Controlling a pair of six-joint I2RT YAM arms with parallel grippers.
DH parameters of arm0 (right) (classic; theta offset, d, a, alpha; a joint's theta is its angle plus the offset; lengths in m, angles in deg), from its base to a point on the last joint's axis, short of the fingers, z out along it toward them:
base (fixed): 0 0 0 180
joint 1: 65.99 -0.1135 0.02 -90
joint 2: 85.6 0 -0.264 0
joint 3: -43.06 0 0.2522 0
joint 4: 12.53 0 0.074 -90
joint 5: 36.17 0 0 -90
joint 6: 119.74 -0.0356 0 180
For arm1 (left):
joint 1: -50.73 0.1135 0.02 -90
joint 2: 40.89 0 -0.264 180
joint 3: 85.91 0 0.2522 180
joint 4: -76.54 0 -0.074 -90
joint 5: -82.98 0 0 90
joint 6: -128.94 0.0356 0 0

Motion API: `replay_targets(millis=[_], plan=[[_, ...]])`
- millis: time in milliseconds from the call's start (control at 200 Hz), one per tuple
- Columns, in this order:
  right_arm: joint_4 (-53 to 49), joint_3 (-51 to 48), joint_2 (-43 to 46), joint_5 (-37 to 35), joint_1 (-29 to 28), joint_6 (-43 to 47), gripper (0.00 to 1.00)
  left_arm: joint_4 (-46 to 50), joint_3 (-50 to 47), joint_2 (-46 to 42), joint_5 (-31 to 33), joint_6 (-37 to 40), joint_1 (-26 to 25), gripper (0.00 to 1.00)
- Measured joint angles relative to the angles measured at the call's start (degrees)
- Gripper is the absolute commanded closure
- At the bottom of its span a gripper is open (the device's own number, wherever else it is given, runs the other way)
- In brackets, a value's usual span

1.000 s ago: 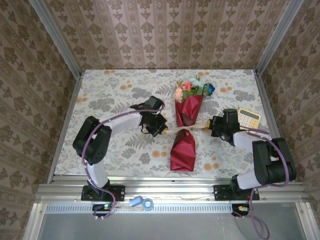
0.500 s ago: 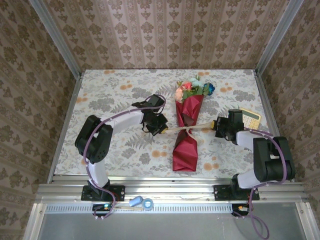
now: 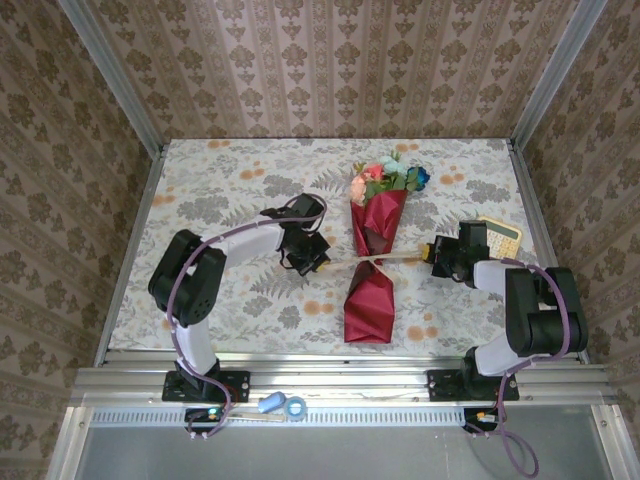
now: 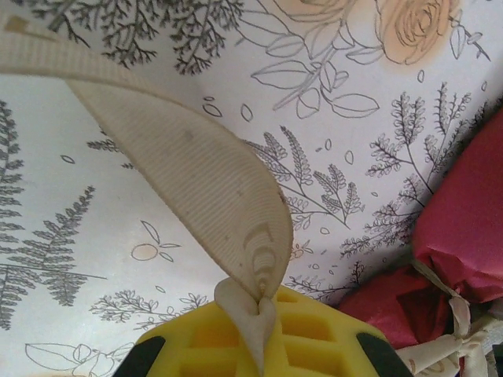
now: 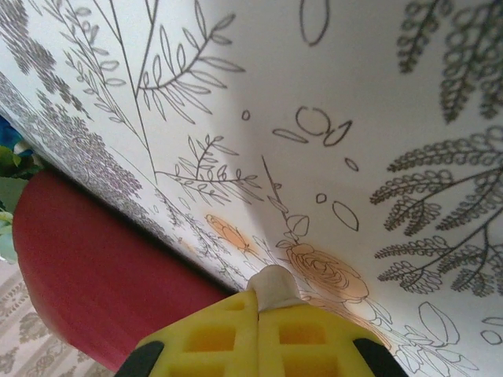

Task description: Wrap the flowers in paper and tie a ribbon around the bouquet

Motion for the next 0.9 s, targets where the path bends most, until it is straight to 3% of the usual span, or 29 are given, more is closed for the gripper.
replay_targets(millis=[905], plan=[[0.2,3.9,-3.9,3.5,2.6,1.4,1.00,-6.2,-6.1,-3.5,-1.4,-1.6,1.2,1.00]])
